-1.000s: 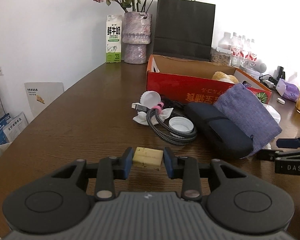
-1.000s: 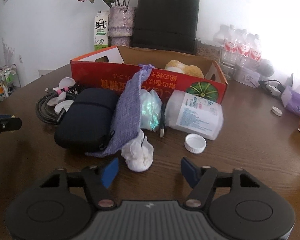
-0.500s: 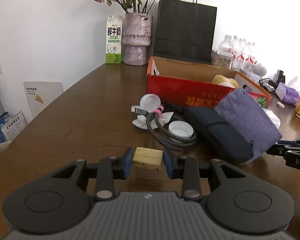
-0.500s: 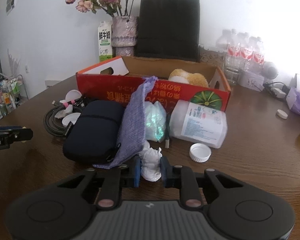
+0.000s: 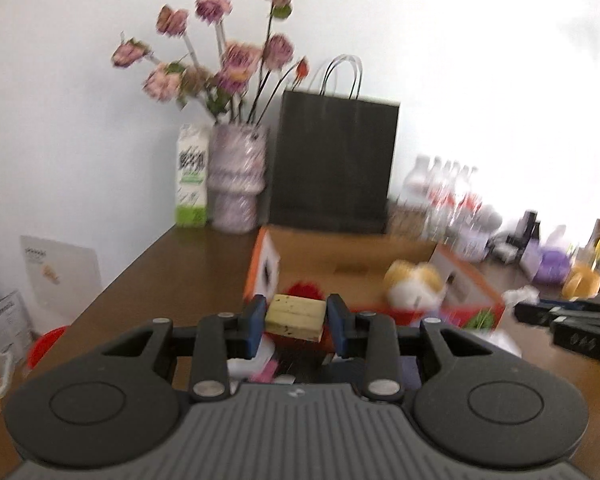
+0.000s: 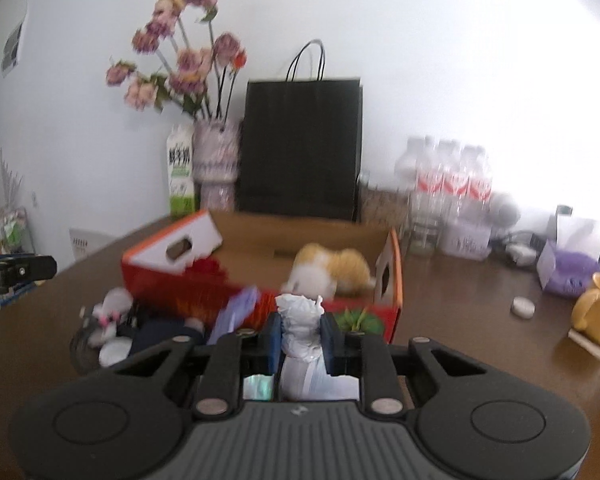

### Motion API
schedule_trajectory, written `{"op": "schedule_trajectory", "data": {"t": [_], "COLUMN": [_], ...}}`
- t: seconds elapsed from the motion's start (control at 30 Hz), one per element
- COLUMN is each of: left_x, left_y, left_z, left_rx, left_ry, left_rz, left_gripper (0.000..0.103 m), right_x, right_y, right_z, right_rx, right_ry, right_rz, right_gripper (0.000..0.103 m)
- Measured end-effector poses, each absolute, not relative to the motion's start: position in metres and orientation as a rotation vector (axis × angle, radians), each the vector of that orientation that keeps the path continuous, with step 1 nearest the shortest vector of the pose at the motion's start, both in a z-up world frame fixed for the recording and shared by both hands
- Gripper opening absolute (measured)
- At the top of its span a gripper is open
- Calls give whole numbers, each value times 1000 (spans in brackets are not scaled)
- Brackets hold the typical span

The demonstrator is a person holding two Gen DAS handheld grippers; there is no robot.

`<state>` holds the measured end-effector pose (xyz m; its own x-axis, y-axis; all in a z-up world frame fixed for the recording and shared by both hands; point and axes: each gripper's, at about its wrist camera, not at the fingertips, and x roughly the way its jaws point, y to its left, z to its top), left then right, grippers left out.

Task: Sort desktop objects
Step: 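Place the block in the box with the left tool while the right tool drops the tissue there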

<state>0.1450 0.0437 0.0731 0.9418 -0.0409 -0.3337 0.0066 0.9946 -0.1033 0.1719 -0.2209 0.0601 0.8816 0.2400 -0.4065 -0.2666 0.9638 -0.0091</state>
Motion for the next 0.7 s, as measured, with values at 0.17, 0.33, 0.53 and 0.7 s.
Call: {"op": "schedule_trajectory", "data": {"t": [0.17,0.33,0.53,0.7], "left_x": [176,210,254,293], "left_y": [32,16,5,8], "left_z": [94,105,99,83], "left_rx": [-116,-106,-102,-89], "left_ry": [299,287,314,380], "left_rz": [-47,-56,-38,-4], "left_gripper": [33,33,33,33], "right_x": [197,223,267,303], "right_y": [-215,-202,-180,-158], "right_z": [78,90,94,85], "right_rx": [-53,-31,-12,-19], "right_ry": [366,348,365,411], "right_rz": [270,295,341,363], "right_gripper": [19,19,19,19]}}
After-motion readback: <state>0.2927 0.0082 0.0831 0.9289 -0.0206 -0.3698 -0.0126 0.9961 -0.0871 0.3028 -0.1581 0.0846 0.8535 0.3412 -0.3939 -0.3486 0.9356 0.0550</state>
